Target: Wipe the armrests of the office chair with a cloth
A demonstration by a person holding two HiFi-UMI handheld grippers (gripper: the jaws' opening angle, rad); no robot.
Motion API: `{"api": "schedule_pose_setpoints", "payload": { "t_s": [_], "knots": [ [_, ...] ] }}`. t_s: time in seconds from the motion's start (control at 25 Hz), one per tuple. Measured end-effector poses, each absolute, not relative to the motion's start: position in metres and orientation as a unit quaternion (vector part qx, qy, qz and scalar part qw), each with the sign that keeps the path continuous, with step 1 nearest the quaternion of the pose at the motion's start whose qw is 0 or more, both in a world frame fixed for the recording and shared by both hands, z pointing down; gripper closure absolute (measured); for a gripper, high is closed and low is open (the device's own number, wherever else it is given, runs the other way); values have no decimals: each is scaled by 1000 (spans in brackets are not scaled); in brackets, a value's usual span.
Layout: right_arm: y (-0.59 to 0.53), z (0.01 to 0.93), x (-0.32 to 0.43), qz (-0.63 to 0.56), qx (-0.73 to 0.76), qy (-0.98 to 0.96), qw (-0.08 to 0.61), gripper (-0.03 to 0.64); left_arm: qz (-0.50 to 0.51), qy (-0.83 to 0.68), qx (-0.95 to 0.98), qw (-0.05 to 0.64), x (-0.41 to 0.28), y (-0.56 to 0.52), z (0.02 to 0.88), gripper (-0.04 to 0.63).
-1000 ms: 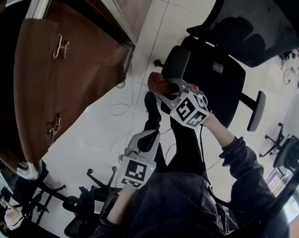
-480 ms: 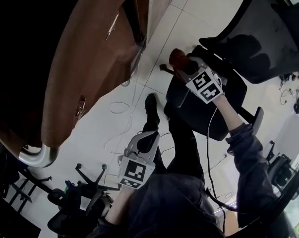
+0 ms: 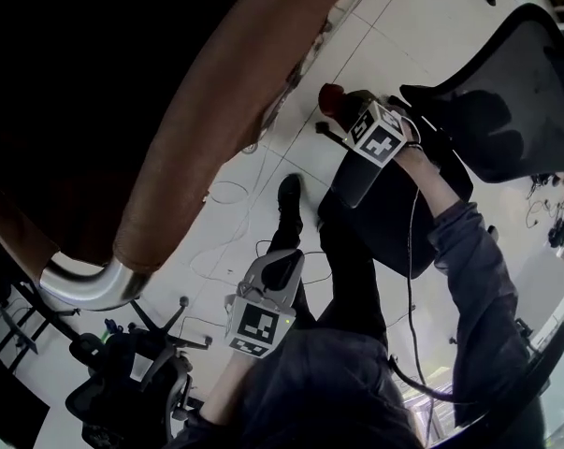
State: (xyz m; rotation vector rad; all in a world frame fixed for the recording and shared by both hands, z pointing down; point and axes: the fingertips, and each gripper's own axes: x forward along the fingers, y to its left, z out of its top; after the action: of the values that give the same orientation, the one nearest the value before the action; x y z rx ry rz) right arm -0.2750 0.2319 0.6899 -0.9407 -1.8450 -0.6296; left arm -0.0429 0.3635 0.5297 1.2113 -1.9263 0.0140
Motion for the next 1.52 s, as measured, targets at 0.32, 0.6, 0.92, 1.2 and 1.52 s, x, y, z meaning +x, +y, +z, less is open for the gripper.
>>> {"api": "schedule_pose_setpoints", "payload": {
  "t_s": [0.32, 0.6, 0.92, 1.2, 1.52],
  "knots": [
    [259, 740, -252, -306, -436, -659, 531, 528, -3, -777, 463, 427, -47, 365, 535, 580],
    [264, 672, -258, -246, -421, -724, 488, 528, 0, -771, 481, 418, -53, 353, 530, 580],
    [235, 622, -228, -183, -376, -785, 457, 528, 7, -757, 506, 413, -59, 339, 527, 580],
    [239, 688, -232, -259, -403, -711, 515, 528, 12, -754, 509, 416, -62, 350, 531, 580],
    [264, 746, -251, -306, -416, -635, 574, 528, 11, -757, 503, 417, -62, 356, 535, 580]
  ]
}}
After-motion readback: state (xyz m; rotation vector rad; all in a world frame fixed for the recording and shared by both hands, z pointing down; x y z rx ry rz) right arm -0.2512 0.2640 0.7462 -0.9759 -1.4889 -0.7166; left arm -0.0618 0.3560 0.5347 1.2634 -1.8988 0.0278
